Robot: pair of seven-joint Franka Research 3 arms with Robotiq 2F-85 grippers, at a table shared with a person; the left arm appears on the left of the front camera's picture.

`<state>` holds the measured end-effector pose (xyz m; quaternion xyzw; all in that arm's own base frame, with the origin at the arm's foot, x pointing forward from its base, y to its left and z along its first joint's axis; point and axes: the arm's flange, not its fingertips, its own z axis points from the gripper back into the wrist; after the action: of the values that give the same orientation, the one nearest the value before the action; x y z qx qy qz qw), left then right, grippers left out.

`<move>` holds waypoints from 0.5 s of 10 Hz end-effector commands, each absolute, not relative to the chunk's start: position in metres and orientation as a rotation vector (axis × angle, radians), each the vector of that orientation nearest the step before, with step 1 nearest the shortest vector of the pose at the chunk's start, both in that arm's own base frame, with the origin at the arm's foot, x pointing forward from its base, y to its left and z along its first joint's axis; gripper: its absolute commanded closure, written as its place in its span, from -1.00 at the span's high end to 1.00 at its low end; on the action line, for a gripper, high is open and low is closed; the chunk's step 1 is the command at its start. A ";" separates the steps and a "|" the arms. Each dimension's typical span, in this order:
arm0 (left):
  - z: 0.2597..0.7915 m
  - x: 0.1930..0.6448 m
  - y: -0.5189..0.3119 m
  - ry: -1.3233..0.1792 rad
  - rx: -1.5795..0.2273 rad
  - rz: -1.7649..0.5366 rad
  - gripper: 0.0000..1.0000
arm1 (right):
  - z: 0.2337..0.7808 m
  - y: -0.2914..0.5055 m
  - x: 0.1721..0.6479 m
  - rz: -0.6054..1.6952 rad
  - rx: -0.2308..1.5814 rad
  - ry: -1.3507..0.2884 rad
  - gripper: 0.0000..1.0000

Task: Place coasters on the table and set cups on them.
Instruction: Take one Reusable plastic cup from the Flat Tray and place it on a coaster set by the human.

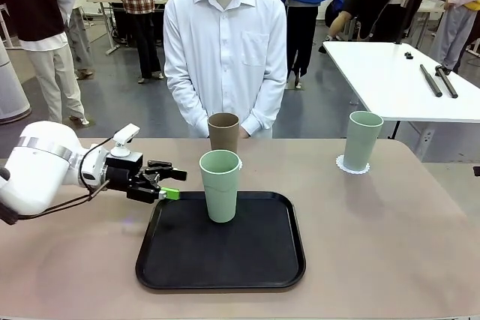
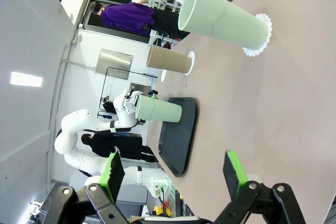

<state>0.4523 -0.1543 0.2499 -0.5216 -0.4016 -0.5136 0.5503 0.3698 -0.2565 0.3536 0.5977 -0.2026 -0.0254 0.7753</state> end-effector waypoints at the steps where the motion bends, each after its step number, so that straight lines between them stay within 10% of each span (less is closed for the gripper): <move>1: 0.238 0.456 -0.164 -1.065 -1.274 -1.280 1.00 | 0.354 -0.256 0.369 -0.056 1.295 -0.440 1.00; 5: 0.234 0.472 -0.184 -1.057 -1.281 -1.261 1.00 | 0.354 -0.256 0.369 -0.056 1.295 -0.440 1.00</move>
<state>0.4690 -0.1753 0.2387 -0.5300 -0.4254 -0.5285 0.5087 0.3698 -0.2565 0.3536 0.5977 -0.2026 -0.0254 0.7753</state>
